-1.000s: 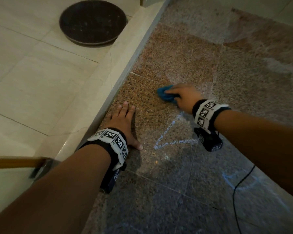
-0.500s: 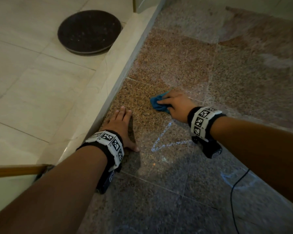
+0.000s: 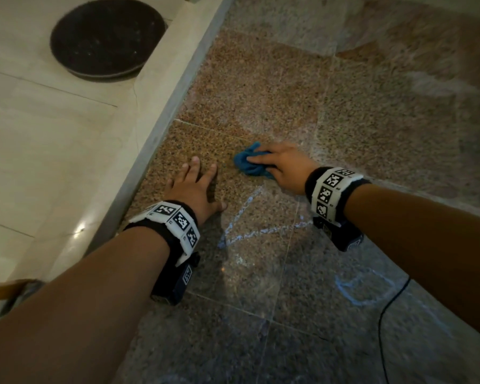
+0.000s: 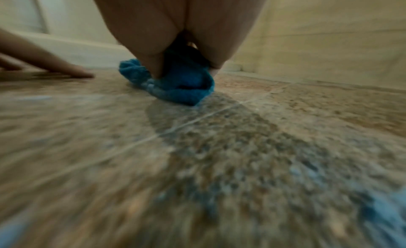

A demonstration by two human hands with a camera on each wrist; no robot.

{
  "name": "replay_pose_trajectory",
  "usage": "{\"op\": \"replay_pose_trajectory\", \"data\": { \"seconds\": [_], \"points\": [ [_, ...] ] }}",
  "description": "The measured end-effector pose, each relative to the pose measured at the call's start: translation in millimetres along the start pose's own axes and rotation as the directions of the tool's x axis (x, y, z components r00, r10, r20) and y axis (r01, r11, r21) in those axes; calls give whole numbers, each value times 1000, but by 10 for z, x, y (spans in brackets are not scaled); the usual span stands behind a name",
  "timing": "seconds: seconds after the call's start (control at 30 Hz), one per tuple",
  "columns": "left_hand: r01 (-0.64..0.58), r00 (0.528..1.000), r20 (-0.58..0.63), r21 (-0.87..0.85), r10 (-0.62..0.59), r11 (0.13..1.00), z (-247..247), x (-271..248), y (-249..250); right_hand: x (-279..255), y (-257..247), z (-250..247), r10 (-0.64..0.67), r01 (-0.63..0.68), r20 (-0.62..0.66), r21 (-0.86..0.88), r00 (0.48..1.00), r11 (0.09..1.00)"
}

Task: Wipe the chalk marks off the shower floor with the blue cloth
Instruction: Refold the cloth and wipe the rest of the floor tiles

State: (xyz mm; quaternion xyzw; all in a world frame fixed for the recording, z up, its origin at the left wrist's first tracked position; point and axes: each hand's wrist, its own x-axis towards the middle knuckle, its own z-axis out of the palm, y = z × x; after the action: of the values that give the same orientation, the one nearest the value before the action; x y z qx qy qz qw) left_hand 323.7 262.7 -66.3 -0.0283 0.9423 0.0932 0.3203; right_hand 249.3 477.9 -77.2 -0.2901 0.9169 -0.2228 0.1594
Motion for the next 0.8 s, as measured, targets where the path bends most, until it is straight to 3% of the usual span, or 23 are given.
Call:
{"op": "replay_pose_trajectory", "data": {
  "seconds": [0.07, 0.1, 0.17, 0.2, 0.27, 0.4, 0.5, 0.57, 0.63, 0.7, 0.8],
  "points": [
    [-3, 1000, 15, 7, 3, 1000, -15, -4, 0, 53, 147, -89, 188, -193, -123, -30, 974, 981],
    [-4, 1000, 21, 13, 4, 1000, -12, -2, -4, 81, 211, -151, 308, -317, -165, -35, 937, 948],
    [-7, 1000, 23, 25, 6, 1000, 0, -6, -15, 135, 282, -237, 494, -508, -151, -68, 856, 859],
    [-7, 1000, 18, 27, 7, 1000, 9, -6, -16, 150, 268, -252, 528, -540, -122, -104, 840, 835],
    [-7, 1000, 1, 31, 7, 999, 26, -5, -12, 152, 141, -203, 471, -480, -89, -178, 877, 859],
    [-3, 1000, -9, 35, 3, 999, 31, -4, -2, 95, -144, 26, 198, -200, -28, -95, 980, 975],
    [-4, 1000, -6, 38, 4, 999, 39, 2, -15, 78, -129, 57, 112, -111, 7, -101, 994, 989],
    [-10, 1000, -4, 41, 10, 999, 48, -2, -24, 78, -7, -20, 178, -182, -110, -27, 978, 983],
    [-15, 1000, 8, 39, 14, 999, 49, -7, -33, 67, 146, -124, 326, -328, -190, 21, 926, 945],
    [-14, 1000, 16, 31, 13, 999, 46, -7, -34, 60, 257, -193, 429, -449, -221, -45, 876, 893],
    [-10, 1000, 17, 25, 10, 1000, 38, -2, -33, 76, 248, -166, 482, -514, -211, -141, 851, 846]
  ]
}}
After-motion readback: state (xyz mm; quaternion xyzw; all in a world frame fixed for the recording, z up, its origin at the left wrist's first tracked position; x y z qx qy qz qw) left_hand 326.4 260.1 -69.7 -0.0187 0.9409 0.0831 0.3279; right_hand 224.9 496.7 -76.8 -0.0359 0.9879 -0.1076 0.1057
